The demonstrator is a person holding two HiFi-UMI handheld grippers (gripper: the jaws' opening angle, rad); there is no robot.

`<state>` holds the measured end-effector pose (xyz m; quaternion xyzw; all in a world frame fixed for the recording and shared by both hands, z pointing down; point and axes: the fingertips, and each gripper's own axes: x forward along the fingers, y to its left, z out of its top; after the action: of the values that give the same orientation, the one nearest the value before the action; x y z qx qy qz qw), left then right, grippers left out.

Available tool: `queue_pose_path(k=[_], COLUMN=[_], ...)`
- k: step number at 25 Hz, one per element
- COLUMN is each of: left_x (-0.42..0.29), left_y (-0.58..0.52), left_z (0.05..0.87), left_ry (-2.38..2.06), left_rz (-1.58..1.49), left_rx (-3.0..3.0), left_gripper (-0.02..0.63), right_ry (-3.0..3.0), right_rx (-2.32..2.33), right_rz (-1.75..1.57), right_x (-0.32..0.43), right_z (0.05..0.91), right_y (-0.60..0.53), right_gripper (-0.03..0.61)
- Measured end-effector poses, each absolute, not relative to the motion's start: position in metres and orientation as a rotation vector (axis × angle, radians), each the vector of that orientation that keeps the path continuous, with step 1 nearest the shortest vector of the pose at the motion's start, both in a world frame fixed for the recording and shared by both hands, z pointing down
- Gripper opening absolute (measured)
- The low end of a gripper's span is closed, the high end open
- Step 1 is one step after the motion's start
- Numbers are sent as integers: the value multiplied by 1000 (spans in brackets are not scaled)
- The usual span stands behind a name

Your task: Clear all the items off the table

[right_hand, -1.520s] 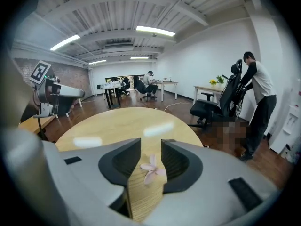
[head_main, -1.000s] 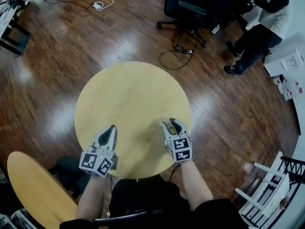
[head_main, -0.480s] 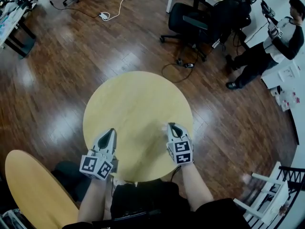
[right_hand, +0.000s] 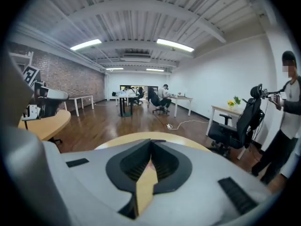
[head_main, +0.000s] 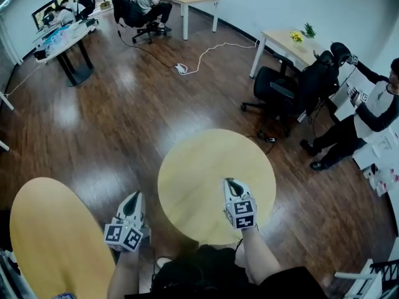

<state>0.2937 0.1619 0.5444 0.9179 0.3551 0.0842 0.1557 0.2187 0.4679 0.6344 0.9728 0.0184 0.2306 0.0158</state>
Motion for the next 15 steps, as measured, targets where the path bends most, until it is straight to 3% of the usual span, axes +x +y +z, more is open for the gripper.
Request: queue_pose_path(k=[15], left_x=[204], left_y=[-120], left_z=[485], left_ry=[401], left_rz=[-80], left_rx=[2747], left_gripper=[-2], right_ry=[-633], right_rx=[2886], right_rz=[437], right_x=[289], right_z=[558], right_y=[180], right_gripper=[8])
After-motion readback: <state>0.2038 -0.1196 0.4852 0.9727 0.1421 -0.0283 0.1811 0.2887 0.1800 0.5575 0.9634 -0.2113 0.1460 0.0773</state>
